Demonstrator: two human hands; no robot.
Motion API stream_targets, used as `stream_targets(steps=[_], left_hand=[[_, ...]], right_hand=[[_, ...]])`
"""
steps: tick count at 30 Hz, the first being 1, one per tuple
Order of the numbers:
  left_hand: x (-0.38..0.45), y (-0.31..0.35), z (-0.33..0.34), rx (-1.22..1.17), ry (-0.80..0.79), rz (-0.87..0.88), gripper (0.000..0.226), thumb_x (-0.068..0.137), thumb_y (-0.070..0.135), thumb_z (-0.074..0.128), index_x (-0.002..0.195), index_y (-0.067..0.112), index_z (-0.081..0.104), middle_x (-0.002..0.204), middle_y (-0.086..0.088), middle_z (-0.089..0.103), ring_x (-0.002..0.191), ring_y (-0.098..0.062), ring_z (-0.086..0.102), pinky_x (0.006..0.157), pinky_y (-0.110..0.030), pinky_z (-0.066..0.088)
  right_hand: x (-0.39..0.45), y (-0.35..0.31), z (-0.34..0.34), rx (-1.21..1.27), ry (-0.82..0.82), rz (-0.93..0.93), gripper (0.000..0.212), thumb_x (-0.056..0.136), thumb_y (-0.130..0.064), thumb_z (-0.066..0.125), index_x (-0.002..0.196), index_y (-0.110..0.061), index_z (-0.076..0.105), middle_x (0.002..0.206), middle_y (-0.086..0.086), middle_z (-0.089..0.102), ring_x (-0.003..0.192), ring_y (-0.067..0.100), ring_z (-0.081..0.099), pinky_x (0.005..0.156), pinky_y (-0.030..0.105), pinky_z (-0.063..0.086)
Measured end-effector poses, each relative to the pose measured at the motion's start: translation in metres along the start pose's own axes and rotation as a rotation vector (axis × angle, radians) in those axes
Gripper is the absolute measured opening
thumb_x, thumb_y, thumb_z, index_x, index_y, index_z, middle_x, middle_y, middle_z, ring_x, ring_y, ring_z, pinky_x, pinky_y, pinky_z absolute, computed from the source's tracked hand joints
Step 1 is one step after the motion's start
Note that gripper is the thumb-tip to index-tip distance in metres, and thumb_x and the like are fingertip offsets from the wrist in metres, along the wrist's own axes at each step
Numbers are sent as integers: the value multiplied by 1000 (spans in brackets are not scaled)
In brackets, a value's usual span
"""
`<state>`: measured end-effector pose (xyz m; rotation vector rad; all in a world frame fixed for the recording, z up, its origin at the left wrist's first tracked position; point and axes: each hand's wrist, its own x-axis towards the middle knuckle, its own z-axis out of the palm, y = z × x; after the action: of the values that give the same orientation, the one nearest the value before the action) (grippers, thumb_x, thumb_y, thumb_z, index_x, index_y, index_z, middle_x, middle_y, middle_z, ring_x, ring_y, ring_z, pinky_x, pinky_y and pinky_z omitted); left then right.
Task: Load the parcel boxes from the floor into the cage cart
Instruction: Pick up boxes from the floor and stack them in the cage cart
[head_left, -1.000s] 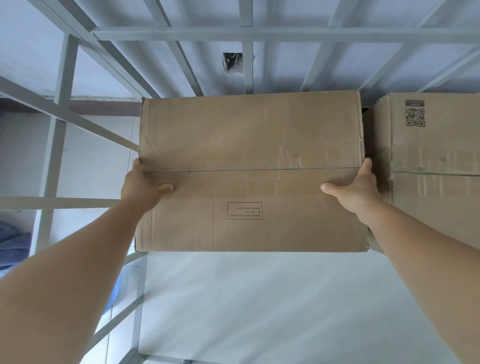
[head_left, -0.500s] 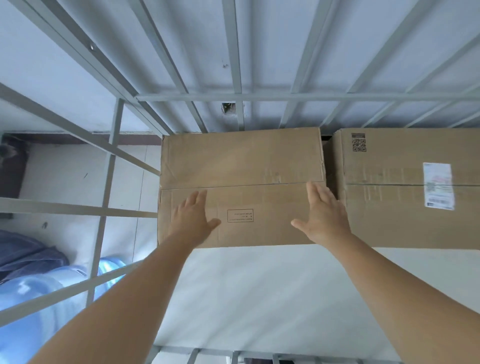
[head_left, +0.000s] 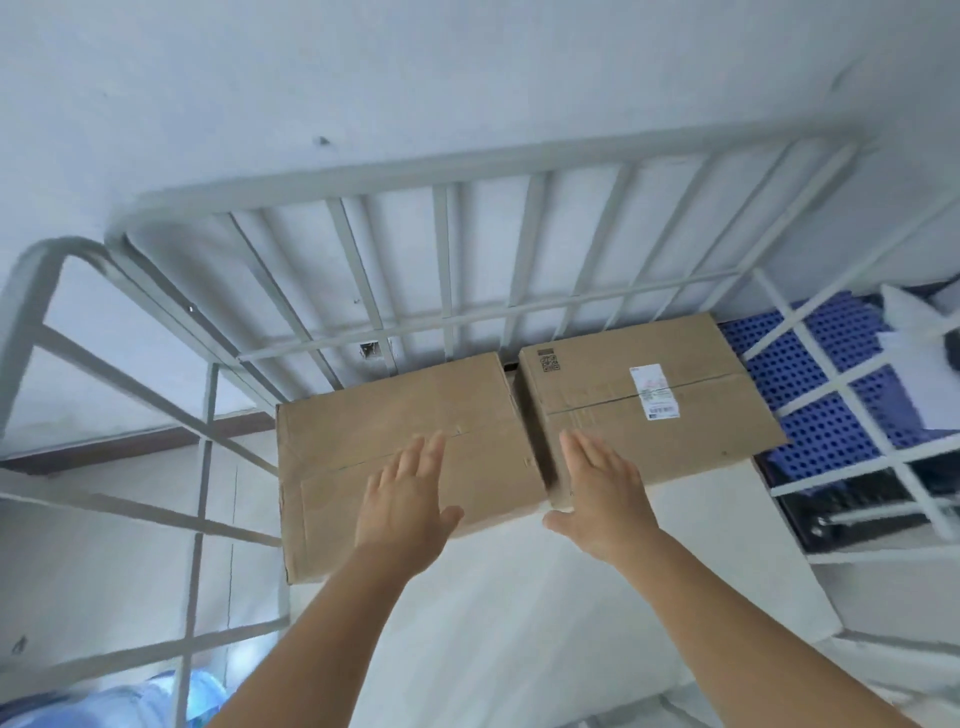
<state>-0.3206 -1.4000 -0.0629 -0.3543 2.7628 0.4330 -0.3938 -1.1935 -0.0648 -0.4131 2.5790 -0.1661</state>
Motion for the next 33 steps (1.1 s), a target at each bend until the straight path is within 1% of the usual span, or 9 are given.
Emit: stream_targets(steps=[7,11,13,16,19,22,26,29,33], left_hand=[[-62,64,-31,41,32,217,85,92,45,54,155,27,-1,162,1,8,148,-21,13,118,-36,15],[-95,109,-40,41,46,370,82,94,41,52,155,26,0,162,3,8,148,-20,13,117,-34,14],[-110,133,-42,37,56,453,78,95,38,50,154,26,2,161,4,10,147,-20,15,116,-33,15],[-129,171,-41,60,46,556,81,93,42,52,154,27,1,161,3,8,147,-21,15,117,-35,14],[-149,212,-37,108,12,655,81,95,45,50,155,26,-2,162,2,4,148,-22,12,119,-38,12],[-173,252,-31,138,-4,774,80,96,45,48,155,26,-1,163,1,3,149,-20,8,119,-39,9],[-206,306,-16,157,-15,916,78,95,44,50,155,24,4,162,1,8,148,-21,10,118,-36,10],[-235,350,1,196,-31,1011,78,95,45,48,155,26,1,162,1,7,148,-20,11,118,-37,13],[-282,410,30,222,-39,1128,79,95,46,49,155,27,1,162,4,8,148,-18,12,119,-36,12]], right_hand=[[-116,33,-38,62,152,132,94,89,-46,60,156,-20,-1,164,-4,1,151,22,-1,118,38,11],[-177,59,-40,100,225,243,98,89,-49,61,156,-22,-6,165,-4,-6,151,22,-9,120,41,5],[-205,72,-41,111,261,296,98,89,-50,59,156,-22,-6,165,-4,-7,151,21,-9,120,42,5],[-247,94,-40,135,306,385,98,89,-51,59,156,-21,-5,165,-3,-7,151,22,-8,120,43,6],[-288,118,-35,182,348,483,97,90,-51,59,157,-20,-4,165,-2,-6,151,22,-8,120,43,6],[-327,143,-31,224,401,572,97,90,-51,59,157,-20,-3,165,-1,-5,151,22,-6,120,44,8],[-381,177,-20,299,474,670,95,90,-46,60,157,-20,-3,165,-1,-5,151,22,-5,121,44,6],[-427,206,-5,330,507,746,95,91,-45,59,156,-19,-5,165,-1,-6,151,22,-7,121,44,5],[-488,250,21,377,521,845,95,92,-46,58,157,-19,-6,164,-2,-8,151,22,-9,122,43,4]])
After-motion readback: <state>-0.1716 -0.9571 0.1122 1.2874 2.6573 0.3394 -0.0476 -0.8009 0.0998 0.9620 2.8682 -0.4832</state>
